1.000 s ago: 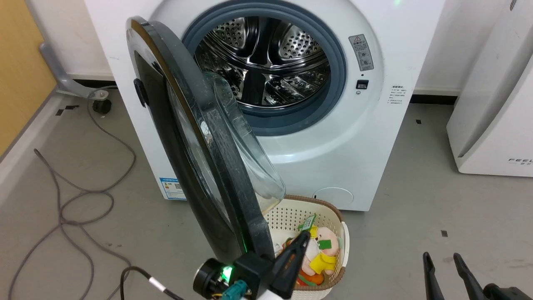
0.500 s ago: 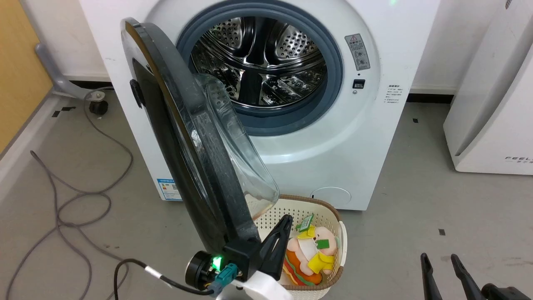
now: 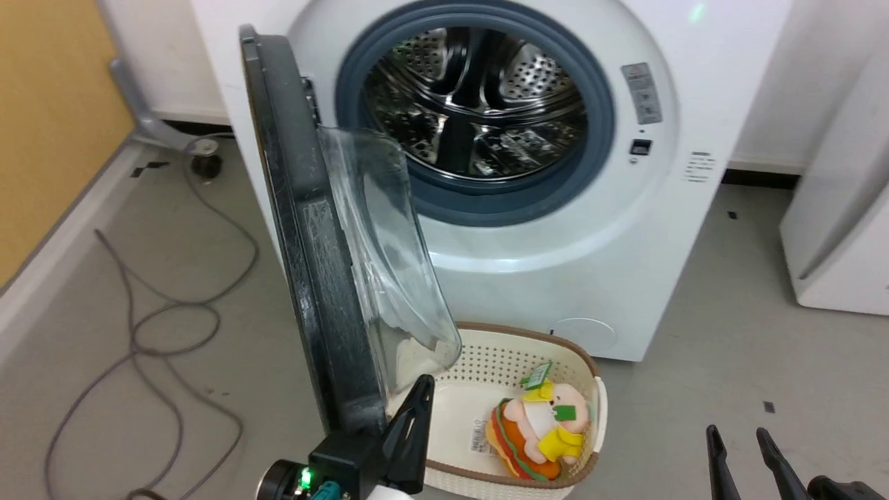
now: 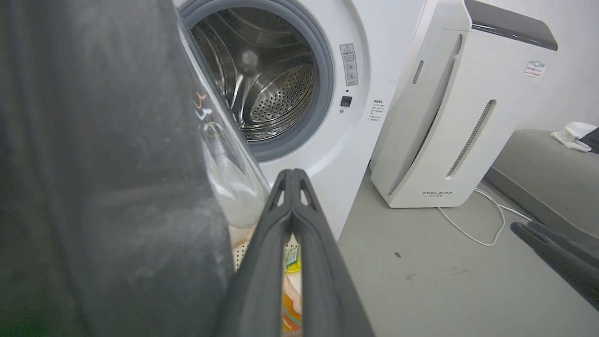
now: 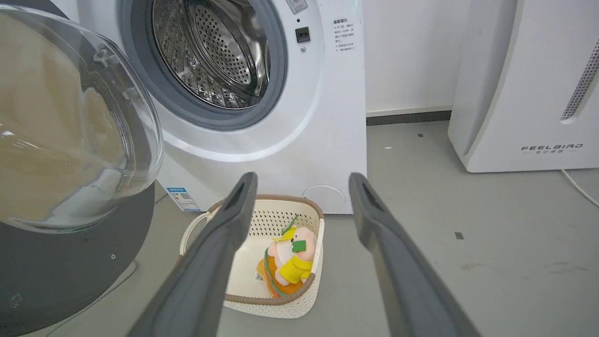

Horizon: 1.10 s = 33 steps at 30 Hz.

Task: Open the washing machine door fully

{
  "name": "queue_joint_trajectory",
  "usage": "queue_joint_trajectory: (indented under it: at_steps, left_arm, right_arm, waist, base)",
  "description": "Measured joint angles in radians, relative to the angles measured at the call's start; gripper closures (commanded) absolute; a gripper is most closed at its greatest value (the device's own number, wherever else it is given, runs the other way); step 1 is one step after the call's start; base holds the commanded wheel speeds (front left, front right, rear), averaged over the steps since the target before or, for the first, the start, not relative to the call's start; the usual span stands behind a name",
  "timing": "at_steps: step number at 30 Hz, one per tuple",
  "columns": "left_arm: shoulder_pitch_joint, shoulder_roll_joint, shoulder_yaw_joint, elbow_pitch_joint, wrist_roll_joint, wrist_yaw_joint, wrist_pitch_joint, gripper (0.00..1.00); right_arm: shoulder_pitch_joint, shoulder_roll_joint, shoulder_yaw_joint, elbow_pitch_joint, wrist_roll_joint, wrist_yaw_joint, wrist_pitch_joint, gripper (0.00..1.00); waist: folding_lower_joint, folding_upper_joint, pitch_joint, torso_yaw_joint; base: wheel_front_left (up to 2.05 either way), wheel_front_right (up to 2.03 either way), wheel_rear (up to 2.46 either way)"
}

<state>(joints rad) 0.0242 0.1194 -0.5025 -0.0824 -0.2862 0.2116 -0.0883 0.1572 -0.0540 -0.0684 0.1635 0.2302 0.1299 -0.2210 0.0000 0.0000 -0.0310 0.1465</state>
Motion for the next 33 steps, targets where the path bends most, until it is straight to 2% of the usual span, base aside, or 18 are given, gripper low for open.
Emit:
queue_joint_trajectory:
  at_steps: [13,19,25,33]
  left_arm:
    - [0.064,0.035,0.059,-0.074,-0.008,0.066,0.007,1.00]
    - [0.077,0.072,0.116,-0.075,-0.014,0.087,-0.008,1.00]
    - [0.073,0.114,0.199,-0.035,-0.037,0.095,-0.040,1.00]
    - [0.044,0.165,0.357,0.049,-0.102,0.115,-0.105,1.00]
  right_arm:
    - [0.001,0.001,-0.009,0.001,0.001,0.000,0.004,0.00]
    - [0.000,0.001,-0.008,0.000,0.002,0.000,0.009,0.00]
    - [-0.002,0.001,-0.008,-0.002,0.001,0.000,0.012,0.00]
    - [-0.002,0.001,-0.016,-0.005,-0.001,0.000,0.023,0.00]
  waist:
    - [0.0000,0.0000,0.004,0.138]
    - [0.0000,0.0000,0.004,0.193]
    - [0.0001,0.0000,0.007,0.207]
    - [0.0000,0.0000,0.010,0.187]
  base:
    - [0.00,0.00,0.00]
    - [0.00,0.00,0.00]
    - [0.00,0.00,0.00]
    - [0.00,0.00,0.00]
